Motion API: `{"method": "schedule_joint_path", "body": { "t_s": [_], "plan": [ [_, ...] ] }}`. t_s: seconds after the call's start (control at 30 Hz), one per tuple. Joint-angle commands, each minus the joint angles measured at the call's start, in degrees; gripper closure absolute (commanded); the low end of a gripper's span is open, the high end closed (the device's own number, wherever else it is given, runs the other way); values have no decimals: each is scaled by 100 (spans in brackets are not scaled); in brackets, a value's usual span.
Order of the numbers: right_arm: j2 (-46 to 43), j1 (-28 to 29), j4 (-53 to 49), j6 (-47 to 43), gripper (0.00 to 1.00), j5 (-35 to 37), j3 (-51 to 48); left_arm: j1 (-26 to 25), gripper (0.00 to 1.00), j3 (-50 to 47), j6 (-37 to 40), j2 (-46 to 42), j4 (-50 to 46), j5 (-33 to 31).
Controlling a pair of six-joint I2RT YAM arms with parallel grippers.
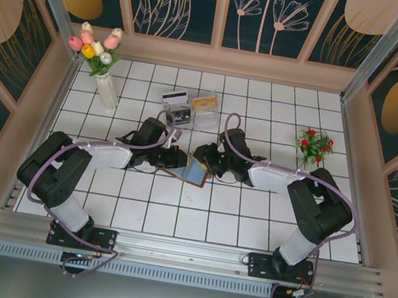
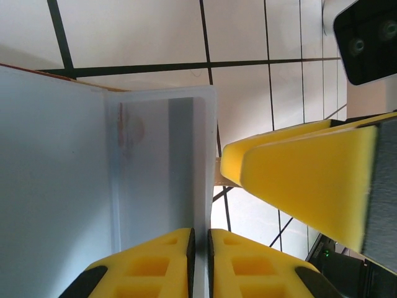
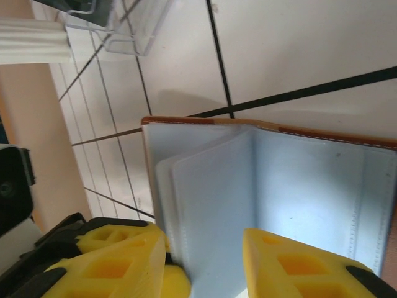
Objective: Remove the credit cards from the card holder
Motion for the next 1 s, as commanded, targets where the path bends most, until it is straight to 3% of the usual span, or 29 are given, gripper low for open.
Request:
{"method": "schedule_joint_path", "body": {
  "t_s": [0.0, 0.97],
  "plan": [
    [190, -27, -264, -103, 60, -24, 170, -36, 84, -68, 45, 118, -37, -36],
    [414, -5, 117, -245, 45, -244, 280, -37, 85, -31, 198, 145, -236, -70]
  ]
}}
